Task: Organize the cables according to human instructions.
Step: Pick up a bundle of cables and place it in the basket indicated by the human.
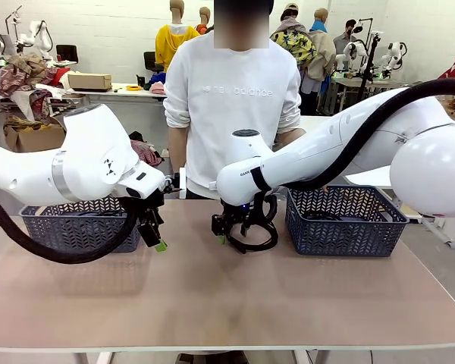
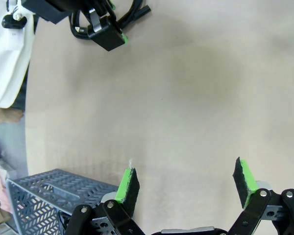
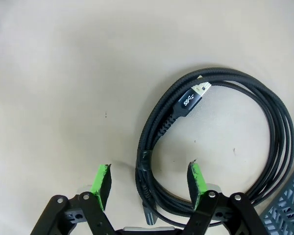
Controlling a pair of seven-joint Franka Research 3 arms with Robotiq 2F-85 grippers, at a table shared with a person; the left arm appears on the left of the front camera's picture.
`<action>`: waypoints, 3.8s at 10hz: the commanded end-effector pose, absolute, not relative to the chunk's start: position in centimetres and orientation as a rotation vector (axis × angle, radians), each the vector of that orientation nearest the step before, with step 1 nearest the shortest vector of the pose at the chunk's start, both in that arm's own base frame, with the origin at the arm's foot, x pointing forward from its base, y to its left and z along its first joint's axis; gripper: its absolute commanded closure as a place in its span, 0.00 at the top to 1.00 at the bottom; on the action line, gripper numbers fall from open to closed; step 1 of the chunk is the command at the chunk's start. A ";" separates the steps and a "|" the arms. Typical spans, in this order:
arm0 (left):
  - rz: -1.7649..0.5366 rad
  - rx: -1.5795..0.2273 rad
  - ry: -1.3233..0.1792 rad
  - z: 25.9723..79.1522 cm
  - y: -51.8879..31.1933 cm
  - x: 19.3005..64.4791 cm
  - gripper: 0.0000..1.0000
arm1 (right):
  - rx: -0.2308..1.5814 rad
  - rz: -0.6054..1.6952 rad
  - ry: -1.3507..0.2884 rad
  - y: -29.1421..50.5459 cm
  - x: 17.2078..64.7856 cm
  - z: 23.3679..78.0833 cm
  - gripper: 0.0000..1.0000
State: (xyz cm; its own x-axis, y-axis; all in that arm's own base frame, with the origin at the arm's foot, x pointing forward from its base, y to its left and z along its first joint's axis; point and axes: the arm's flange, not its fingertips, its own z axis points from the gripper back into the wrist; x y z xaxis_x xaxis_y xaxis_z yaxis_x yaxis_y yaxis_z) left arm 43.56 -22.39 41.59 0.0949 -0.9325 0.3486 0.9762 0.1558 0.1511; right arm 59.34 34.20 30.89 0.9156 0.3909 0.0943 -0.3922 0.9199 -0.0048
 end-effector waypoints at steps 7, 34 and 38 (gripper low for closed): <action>-1.420 -0.131 -0.403 41.6 -22.3 43.5 1.00 | -0.022 0.378 -0.091 35.7 59.9 31.0 0.05; -1.420 -0.131 -0.403 41.6 -22.3 43.5 1.00 | -0.026 1.286 0.041 18.1 59.7 50.2 0.13; -1.420 -0.131 -0.403 41.6 -22.3 43.5 1.00 | -0.045 1.281 -0.004 13.4 59.3 49.1 0.13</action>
State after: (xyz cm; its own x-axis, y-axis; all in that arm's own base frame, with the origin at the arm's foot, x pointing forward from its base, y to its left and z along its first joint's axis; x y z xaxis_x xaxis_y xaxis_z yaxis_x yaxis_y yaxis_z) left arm 43.57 -22.39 41.56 0.0952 -0.9325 0.3484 0.9762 0.1559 0.1506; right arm 60.58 14.95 49.64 0.3134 0.9485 -0.0457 -0.9496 0.3134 -0.0077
